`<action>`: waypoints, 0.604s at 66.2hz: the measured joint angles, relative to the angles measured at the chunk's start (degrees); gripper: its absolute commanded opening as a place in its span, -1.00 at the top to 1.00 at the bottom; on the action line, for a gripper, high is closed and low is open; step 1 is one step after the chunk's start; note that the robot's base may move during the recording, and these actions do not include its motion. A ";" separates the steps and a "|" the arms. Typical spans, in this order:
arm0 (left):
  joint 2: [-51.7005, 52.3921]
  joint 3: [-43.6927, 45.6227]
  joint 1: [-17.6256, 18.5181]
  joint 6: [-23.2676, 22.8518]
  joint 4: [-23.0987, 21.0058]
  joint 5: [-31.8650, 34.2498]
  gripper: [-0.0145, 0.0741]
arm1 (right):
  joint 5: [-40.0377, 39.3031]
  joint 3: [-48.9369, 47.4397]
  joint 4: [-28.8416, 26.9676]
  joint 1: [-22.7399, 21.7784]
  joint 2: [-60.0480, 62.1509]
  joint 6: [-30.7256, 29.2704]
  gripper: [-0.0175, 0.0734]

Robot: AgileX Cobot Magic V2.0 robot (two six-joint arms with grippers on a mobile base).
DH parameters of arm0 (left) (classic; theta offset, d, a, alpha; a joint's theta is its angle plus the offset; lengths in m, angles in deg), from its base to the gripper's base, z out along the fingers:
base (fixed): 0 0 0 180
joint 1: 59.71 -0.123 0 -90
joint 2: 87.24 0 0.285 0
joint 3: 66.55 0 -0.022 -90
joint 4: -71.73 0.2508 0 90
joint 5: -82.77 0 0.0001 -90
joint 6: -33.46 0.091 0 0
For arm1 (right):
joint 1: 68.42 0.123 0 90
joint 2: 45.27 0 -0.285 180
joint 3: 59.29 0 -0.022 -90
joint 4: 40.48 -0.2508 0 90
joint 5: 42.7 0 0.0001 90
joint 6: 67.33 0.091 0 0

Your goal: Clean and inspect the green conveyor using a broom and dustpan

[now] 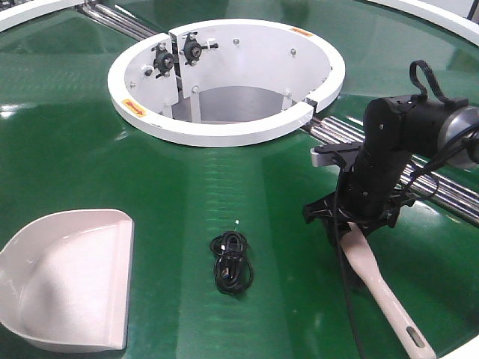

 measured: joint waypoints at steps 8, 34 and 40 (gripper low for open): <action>-0.81 0.00 -0.25 0.05 0.29 0.34 -0.43 | 0.00 0.00 0.00 0.00 0.00 0.00 0.64; -2.96 0.00 -1.11 0.47 0.36 0.75 0.63 | 0.00 0.00 0.00 0.00 0.00 0.00 0.64; -3.07 0.00 -1.12 0.47 0.09 0.88 0.73 | 0.00 0.00 0.00 0.00 0.00 0.00 0.64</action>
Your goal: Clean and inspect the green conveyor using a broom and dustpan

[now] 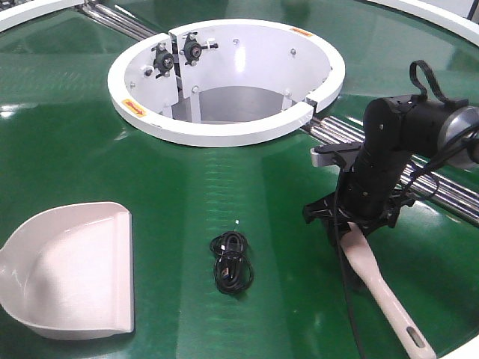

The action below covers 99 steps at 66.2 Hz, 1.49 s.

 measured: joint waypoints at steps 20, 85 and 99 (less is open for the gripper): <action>1.56 0.08 0.00 0.00 -0.68 -0.13 0.73 | 0.00 0.00 0.00 0.00 0.00 0.00 0.64; 1.69 6.20 15.33 -3.33 1.73 -2.99 0.73 | 0.05 0.00 0.00 0.00 0.00 0.00 0.64; 0.79 6.20 18.36 -4.37 -1.53 -3.15 0.73 | 0.05 0.00 0.00 0.00 0.00 0.00 0.64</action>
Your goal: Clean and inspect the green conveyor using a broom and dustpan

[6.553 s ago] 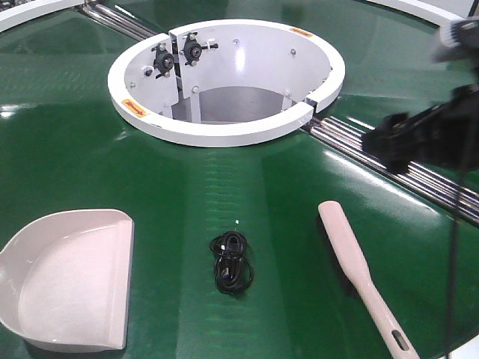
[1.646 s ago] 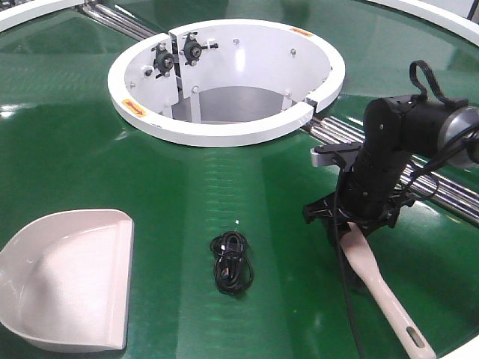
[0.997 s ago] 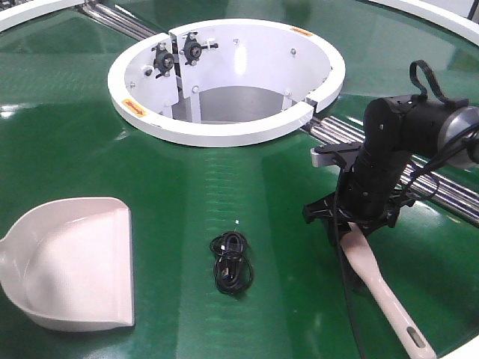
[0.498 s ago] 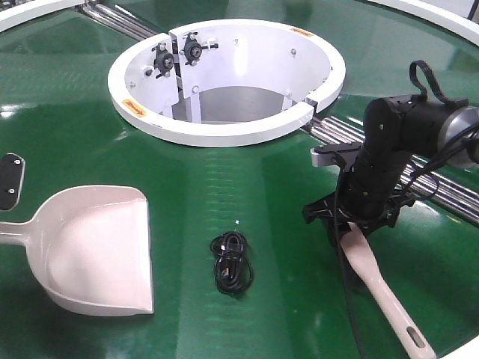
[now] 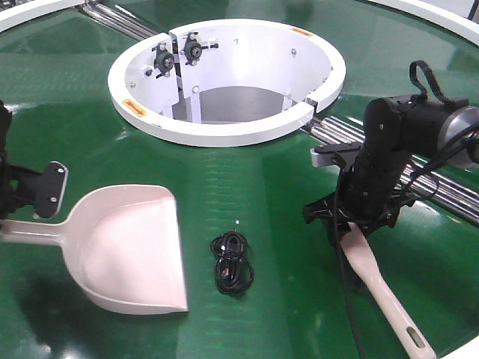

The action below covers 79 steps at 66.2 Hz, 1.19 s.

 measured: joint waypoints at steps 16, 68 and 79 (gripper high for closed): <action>-0.42 0.00 3.27 0.78 -7.08 2.08 0.73 | 0.00 0.00 0.00 0.00 0.00 0.00 0.64; -0.74 0.00 5.32 0.91 -7.43 2.27 0.73 | 0.00 0.00 0.00 0.00 0.00 0.00 0.64; -0.74 0.00 5.32 0.91 -7.43 2.27 0.73 | 0.00 0.00 0.00 0.00 0.00 0.00 0.64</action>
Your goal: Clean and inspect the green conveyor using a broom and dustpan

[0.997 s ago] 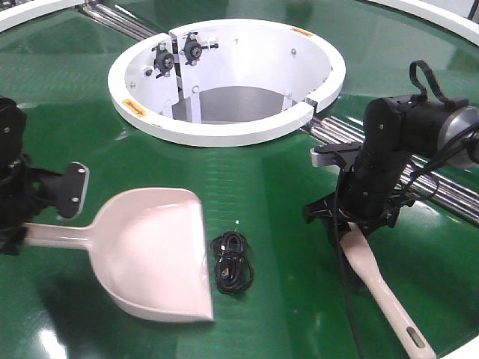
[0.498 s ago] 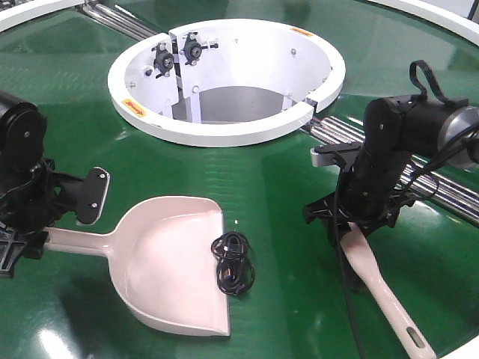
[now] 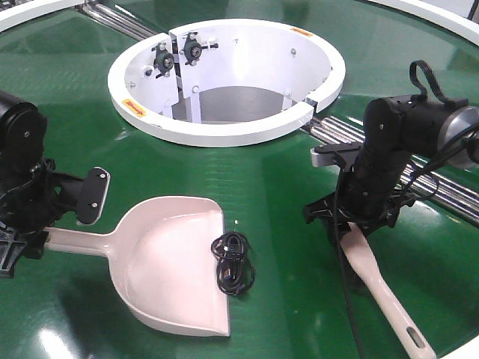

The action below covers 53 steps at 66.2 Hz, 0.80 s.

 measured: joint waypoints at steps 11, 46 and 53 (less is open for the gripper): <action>0.00 0.00 0.00 0.00 0.00 0.05 0.73 | 0.00 0.00 0.00 0.00 0.00 0.00 0.64; 0.00 0.00 0.00 0.00 -0.05 0.09 0.73 | -0.39 0.00 0.00 0.00 0.00 0.00 0.64; 0.00 0.00 0.00 0.00 -0.05 0.09 0.73 | -0.57 0.00 -0.69 0.25 0.00 0.00 0.64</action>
